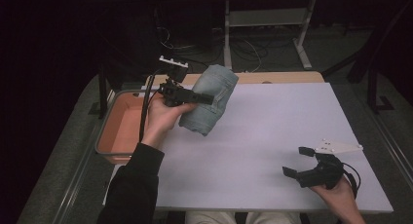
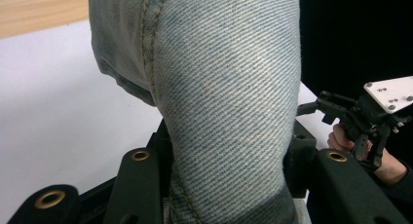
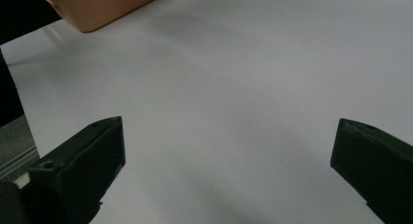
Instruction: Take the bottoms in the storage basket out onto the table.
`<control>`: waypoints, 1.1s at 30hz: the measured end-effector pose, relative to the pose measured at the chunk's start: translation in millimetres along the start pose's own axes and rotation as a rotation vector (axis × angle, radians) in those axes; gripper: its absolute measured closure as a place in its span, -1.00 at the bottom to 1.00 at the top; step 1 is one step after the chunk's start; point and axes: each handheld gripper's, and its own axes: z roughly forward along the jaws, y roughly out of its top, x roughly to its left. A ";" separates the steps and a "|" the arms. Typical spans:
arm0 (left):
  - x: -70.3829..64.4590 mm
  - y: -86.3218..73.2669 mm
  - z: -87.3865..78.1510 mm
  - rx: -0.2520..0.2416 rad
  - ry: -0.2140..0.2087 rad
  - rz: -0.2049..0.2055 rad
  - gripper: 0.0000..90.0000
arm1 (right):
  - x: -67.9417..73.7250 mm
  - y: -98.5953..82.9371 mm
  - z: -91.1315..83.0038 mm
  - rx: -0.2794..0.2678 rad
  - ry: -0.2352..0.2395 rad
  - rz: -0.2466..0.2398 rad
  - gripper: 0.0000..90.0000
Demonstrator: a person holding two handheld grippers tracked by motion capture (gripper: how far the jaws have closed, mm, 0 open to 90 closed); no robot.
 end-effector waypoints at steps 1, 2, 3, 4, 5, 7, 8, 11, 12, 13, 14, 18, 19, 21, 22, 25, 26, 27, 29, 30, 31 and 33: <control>0.3 -0.5 1.7 0.002 0.001 0.000 0.22 | 0.0 0.0 -0.1 0.000 0.000 0.000 -1.00; 0.6 -1.3 3.8 0.003 -0.002 -0.002 0.22 | -0.2 -0.1 -0.1 -0.001 0.001 -0.001 -1.00; 1.0 -1.7 5.0 0.004 -0.006 -0.002 0.22 | -0.3 -0.1 0.0 -0.001 0.000 -0.002 -1.00; 1.3 -2.2 6.6 0.005 -0.008 -0.003 0.22 | -0.2 0.0 0.0 0.000 0.001 -0.002 -1.00; 1.7 -2.9 8.8 0.005 -0.011 -0.004 0.22 | -0.2 -0.1 0.2 0.000 0.001 -0.002 -1.00; 2.0 -3.9 12.6 0.009 -0.017 -0.009 0.22 | -0.1 0.0 0.4 0.001 0.002 -0.002 -1.00; 2.3 -4.3 14.4 0.012 -0.017 -0.008 0.22 | 0.0 0.0 0.5 0.001 0.003 -0.003 -1.00; 2.3 -5.7 20.3 0.019 -0.024 -0.014 0.22 | 0.0 0.0 0.5 0.002 0.003 -0.002 -1.00; 2.3 -6.1 21.9 0.019 -0.025 -0.012 0.22 | -0.1 0.0 0.6 0.003 0.003 -0.002 -1.00; 2.5 -6.5 23.6 0.022 -0.028 -0.011 0.22 | -0.1 0.0 0.6 0.003 0.002 -0.003 -1.00; 2.6 -7.0 25.5 0.022 -0.033 -0.013 0.22 | -0.1 0.0 0.6 0.003 0.003 -0.003 -1.00; 3.2 -9.6 33.8 0.030 -0.040 -0.019 0.22 | -0.1 0.0 0.7 0.003 0.004 -0.004 -1.00; 3.4 -10.6 36.8 0.035 -0.044 -0.019 0.22 | 0.0 0.0 0.6 0.003 0.004 -0.004 -1.00; 3.5 -12.1 40.9 0.043 -0.046 -0.021 0.22 | -0.1 0.0 0.6 0.003 0.004 -0.005 -1.00; 3.4 -12.7 43.8 0.050 -0.047 -0.017 0.22 | 0.0 0.0 0.6 0.003 0.004 -0.005 -1.00; 2.2 -14.2 50.3 0.057 -0.050 -0.014 0.22 | 0.0 0.0 0.5 0.003 0.005 -0.004 -1.00; 2.2 -15.1 53.3 0.059 -0.056 -0.016 0.22 | -0.1 0.0 0.6 0.005 0.005 -0.005 -1.00; 2.2 -15.6 55.1 0.062 -0.060 -0.019 0.22 | 0.0 0.0 0.7 0.005 0.005 -0.006 -1.00; 2.2 -17.9 61.6 0.069 -0.065 -0.021 0.21 | 0.1 0.0 0.8 0.006 0.006 -0.008 -1.00; 2.5 -18.7 63.6 0.075 -0.065 -0.018 0.21 | 0.2 0.0 0.9 0.006 0.006 -0.008 -1.00; 2.5 -20.0 66.5 0.080 -0.066 -0.017 0.21 | 0.2 0.1 0.9 0.006 0.006 -0.008 -1.00; 2.9 -22.2 71.9 0.089 -0.070 -0.014 0.21 | 0.2 0.0 1.0 0.006 0.006 -0.008 -1.00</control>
